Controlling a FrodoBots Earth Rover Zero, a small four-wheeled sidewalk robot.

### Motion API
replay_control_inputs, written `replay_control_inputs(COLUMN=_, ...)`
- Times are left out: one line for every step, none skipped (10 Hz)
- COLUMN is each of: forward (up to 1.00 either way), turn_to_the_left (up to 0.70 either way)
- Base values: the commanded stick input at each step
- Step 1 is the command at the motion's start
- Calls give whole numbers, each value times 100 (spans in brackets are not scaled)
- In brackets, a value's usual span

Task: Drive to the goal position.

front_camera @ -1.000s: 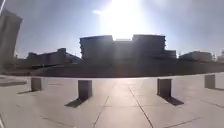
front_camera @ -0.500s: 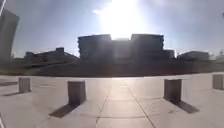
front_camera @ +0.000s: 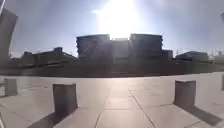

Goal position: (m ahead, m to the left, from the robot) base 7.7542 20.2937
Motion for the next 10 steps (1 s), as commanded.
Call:
replay_control_inputs(forward=100, turn_to_the_left=31)
replay_control_inputs(forward=100, turn_to_the_left=31)
replay_control_inputs(forward=100, turn_to_the_left=31)
replay_control_inputs(forward=100, turn_to_the_left=31)
replay_control_inputs(forward=100, turn_to_the_left=31)
replay_control_inputs(forward=100, turn_to_the_left=23)
replay_control_inputs(forward=100, turn_to_the_left=-9)
replay_control_inputs(forward=100, turn_to_the_left=-9)
replay_control_inputs(forward=100, turn_to_the_left=-9)
replay_control_inputs(forward=100, turn_to_the_left=-9)
